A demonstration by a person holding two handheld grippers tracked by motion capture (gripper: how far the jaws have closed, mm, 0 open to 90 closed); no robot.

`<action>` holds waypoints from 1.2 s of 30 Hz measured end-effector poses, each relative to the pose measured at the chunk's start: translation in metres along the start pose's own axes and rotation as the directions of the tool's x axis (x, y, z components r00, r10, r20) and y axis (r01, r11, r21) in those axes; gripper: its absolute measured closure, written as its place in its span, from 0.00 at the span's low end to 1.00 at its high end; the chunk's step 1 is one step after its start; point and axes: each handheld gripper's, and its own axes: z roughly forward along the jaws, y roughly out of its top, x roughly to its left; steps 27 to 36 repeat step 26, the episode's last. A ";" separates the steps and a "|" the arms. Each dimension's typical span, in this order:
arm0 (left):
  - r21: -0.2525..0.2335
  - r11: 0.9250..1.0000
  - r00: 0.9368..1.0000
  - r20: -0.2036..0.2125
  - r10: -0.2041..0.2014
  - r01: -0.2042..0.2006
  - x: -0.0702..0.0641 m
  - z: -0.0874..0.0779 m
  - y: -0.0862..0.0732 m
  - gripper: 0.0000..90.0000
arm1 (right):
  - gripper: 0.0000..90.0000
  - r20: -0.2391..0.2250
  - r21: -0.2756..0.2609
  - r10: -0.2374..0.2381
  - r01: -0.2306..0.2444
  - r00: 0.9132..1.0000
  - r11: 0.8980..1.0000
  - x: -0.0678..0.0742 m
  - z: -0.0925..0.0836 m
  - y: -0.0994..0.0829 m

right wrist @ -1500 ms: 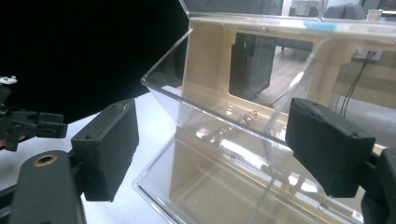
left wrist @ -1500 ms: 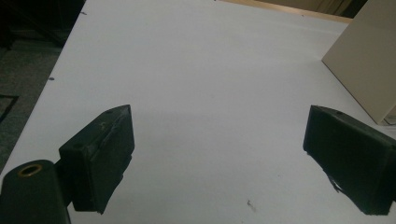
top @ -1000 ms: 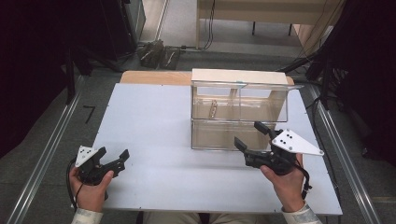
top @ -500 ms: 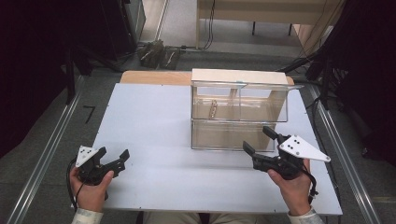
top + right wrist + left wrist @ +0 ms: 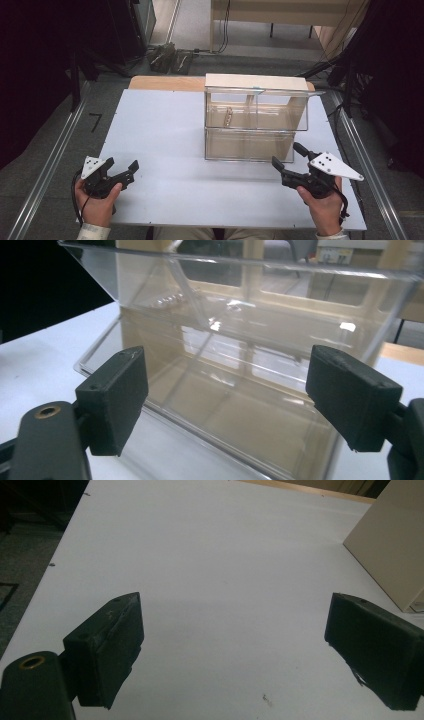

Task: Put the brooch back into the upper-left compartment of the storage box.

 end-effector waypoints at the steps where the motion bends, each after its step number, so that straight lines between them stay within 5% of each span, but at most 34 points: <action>1: -0.001 1.000 1.000 0.000 -0.001 0.001 0.000 0.000 0.000 0.10 | 0.17 0.005 0.001 0.006 -0.006 1.000 1.000 -0.002 -0.001 -0.001; 18: 0.001 1.000 1.000 -0.002 0.000 0.000 0.000 0.000 0.000 0.10 | 0.17 0.147 0.024 0.065 -0.069 0.987 0.997 -0.037 -0.024 -0.027; 23: 0.001 1.000 1.000 -0.001 0.000 0.000 -0.001 0.000 0.000 0.10 | 0.16 0.211 0.029 0.081 -0.089 0.974 0.996 -0.049 -0.028 -0.032; 26: -0.001 1.000 1.000 -0.001 0.000 0.000 -0.001 0.000 0.000 0.10 | 0.14 0.289 0.061 0.099 -0.122 0.952 0.991 -0.059 -0.026 -0.037; 36: -0.001 1.000 1.000 -0.001 0.000 0.000 -0.001 0.000 0.000 0.10 | 0.14 0.289 0.061 0.099 -0.122 0.952 0.991 -0.059 -0.026 -0.037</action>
